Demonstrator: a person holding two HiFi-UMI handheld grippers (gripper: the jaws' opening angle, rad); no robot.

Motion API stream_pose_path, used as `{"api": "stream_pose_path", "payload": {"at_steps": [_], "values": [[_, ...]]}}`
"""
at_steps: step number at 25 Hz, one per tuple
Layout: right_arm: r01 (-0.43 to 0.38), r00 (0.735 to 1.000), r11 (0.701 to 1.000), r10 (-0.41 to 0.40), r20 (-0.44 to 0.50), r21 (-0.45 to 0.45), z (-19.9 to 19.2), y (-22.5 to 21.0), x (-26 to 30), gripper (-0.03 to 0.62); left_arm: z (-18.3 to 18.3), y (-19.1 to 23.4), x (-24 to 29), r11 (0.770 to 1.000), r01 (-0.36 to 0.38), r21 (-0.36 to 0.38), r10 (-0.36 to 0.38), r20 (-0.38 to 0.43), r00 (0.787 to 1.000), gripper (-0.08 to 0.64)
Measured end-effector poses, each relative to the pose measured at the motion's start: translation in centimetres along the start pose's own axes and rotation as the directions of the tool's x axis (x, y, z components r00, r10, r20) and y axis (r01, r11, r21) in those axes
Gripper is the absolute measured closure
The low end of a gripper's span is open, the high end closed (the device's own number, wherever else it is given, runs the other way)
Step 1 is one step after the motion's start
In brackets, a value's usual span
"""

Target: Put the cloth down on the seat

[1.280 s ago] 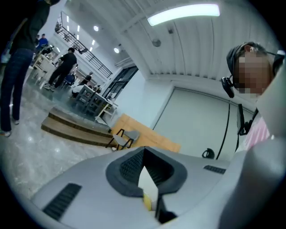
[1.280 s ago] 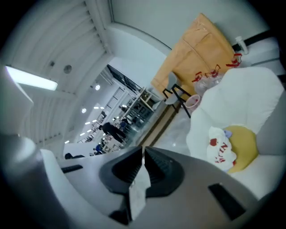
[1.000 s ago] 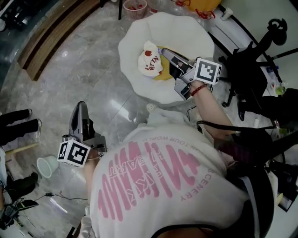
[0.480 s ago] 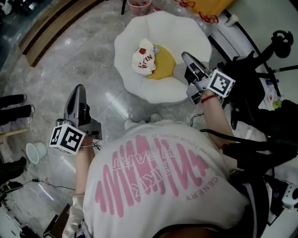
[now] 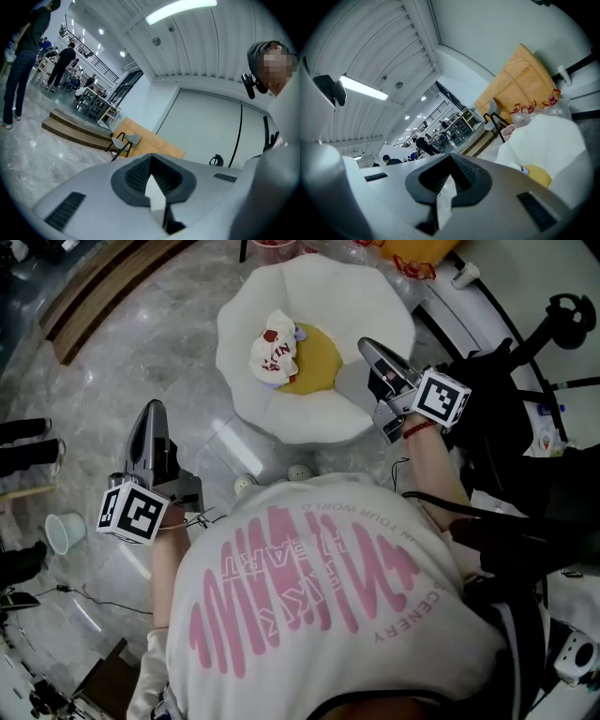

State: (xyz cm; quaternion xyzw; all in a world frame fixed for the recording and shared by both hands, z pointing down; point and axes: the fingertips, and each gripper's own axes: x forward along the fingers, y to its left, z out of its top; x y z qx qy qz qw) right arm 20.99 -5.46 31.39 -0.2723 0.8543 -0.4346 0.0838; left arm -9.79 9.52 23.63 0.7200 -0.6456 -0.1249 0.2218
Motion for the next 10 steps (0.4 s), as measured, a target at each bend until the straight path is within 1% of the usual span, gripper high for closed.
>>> {"api": "stream_pose_path", "payload": {"at_steps": [3, 6, 10], "values": [[-0.022, 1.000, 0.999, 0.022, -0.013, -0.039, 0.9, 0.3, 0.0, 0.581, 0.4, -1.0, -0.5, 1.000, -0.025, 0.010, 0.025, 0.002, 1.000, 0.551], [-0.046, 0.999, 0.994, 0.046, -0.001, -0.096, 1.4, 0.4, 0.3, 0.581, 0.1, -1.2, -0.9, 0.999, -0.034, 0.016, 0.034, 0.015, 0.999, 0.551], [-0.066, 0.998, 0.989, 0.065, -0.006, -0.131, 0.4, 0.3, 0.5, 0.581, -0.8, -0.7, -1.5, 0.999, -0.039, 0.020, 0.039, 0.023, 0.999, 0.551]]}}
